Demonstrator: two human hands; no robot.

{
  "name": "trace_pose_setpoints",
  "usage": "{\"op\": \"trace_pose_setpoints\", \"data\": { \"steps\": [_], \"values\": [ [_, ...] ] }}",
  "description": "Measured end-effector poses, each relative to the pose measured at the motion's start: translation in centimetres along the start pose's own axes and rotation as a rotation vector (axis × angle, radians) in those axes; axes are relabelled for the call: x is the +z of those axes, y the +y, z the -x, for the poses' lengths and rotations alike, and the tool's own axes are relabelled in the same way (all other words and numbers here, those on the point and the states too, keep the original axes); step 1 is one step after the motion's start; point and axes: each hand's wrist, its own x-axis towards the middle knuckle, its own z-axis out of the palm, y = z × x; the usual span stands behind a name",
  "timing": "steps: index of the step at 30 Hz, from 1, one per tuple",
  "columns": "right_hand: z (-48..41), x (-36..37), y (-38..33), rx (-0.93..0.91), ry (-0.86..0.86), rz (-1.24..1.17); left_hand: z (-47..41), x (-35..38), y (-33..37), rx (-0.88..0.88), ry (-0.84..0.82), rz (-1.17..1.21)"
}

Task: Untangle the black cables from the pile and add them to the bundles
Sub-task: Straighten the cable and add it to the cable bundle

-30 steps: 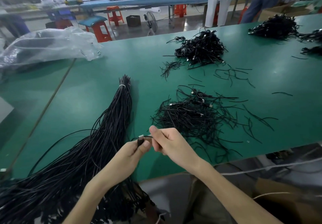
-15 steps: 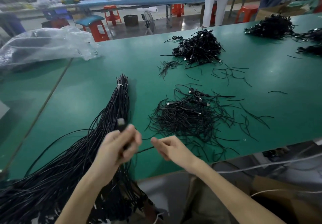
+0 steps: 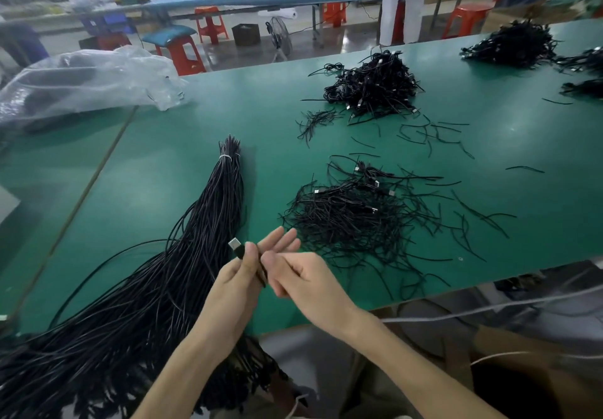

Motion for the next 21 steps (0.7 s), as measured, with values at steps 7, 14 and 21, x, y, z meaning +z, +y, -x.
{"op": "trace_pose_setpoints", "data": {
  "steps": [7,14,21],
  "values": [
    [1.0,0.0,1.6,0.134,-0.084,0.149,-0.6,-0.2,1.9,0.044,0.31,0.26],
    [0.1,-1.0,1.2,0.218,-0.184,0.396,0.3,0.0,0.6,0.041,0.314,-0.022],
    [0.2,0.8,1.0,0.18,-0.122,-0.078,0.7,1.5,0.2,-0.027,0.177,-0.055]
  ]
}}
